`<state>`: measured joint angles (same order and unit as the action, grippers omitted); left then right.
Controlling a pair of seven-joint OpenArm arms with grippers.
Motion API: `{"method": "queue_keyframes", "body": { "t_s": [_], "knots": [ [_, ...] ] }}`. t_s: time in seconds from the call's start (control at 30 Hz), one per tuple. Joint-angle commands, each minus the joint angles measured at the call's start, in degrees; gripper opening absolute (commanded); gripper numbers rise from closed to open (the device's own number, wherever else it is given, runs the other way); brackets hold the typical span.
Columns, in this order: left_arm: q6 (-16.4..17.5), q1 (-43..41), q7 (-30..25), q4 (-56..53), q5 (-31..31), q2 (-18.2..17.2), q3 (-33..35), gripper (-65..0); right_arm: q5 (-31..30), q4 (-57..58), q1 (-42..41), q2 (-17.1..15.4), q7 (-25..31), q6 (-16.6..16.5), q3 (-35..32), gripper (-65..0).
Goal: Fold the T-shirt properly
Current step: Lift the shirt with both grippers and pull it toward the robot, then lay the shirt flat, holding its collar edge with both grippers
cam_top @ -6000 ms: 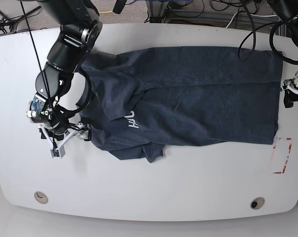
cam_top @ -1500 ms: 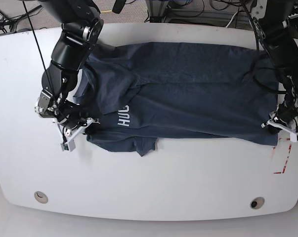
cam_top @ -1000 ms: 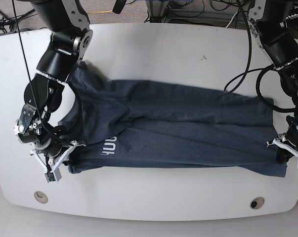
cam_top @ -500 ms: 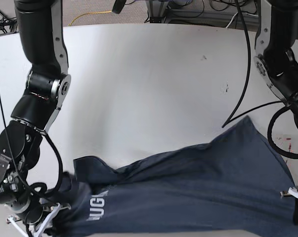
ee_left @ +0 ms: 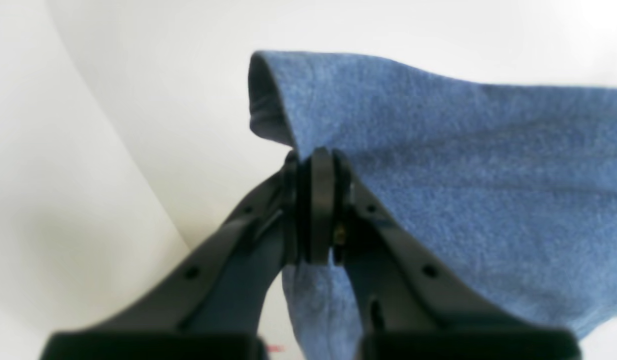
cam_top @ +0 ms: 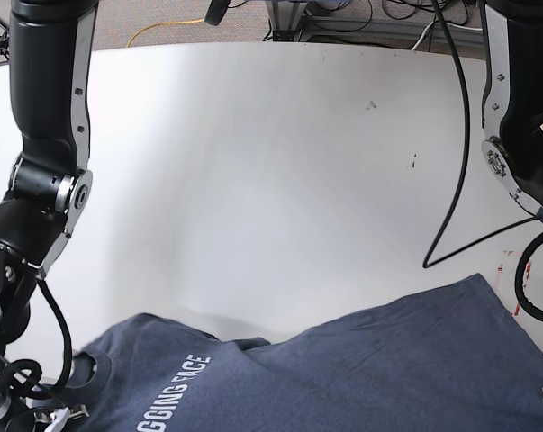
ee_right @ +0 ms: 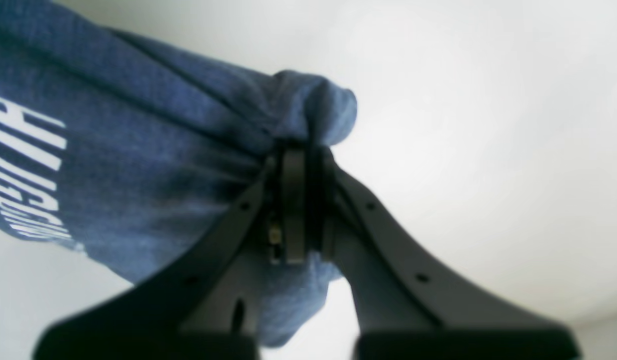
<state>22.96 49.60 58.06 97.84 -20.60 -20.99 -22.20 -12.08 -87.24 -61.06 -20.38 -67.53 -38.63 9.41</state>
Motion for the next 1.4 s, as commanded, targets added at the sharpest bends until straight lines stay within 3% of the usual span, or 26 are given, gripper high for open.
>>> {"method": "queue_keyframes", "body": {
  "t_s": [0.0,0.17,0.23,0.53,0.7,0.93,1.17,1.37],
  "knots": [
    [-0.5,-0.9,-1.3,0.7,0.6,1.3,0.3,-64.6,1.3,-4.6,1.8,-1.0,0.0,0.1,0.4,-65.0],
    [-0.5,-6.8,-1.2,3.3,0.6,4.2,0.1,-64.6,1.4,-13.1,12.7,-0.3,-0.6,0.0,2.8,-65.0],
    [-0.5,-10.6,-1.1,5.6,0.8,4.9,0.1,-64.6,1.4,-17.1,18.2,1.5,-1.8,-0.1,4.2,-65.0],
    [-0.4,-28.2,-1.2,11.8,0.5,5.1,-0.3,-64.6,1.4,-28.2,40.1,7.1,-2.3,-0.1,10.2,-65.0],
    [0.6,-38.5,-1.4,13.1,-1.2,5.1,-4.7,-64.6,1.4,-28.4,48.6,9.6,-2.3,-0.2,13.8,-65.0],
    [1.9,-51.1,-1.4,13.1,-6.8,5.1,-12.2,-64.6,-0.3,-28.6,57.4,9.9,-2.3,-0.2,17.8,-65.0],
    [2.4,-61.1,-1.5,13.1,-7.1,5.1,-17.1,-64.7,-5.2,-28.5,65.6,9.9,-2.3,-0.1,20.8,-65.0],
    [7.8,-65.9,-1.5,12.4,-6.9,5.1,-18.8,-64.7,-5.2,-28.4,71.3,10.0,-2.2,-0.1,20.7,-65.0]
  ]
}}
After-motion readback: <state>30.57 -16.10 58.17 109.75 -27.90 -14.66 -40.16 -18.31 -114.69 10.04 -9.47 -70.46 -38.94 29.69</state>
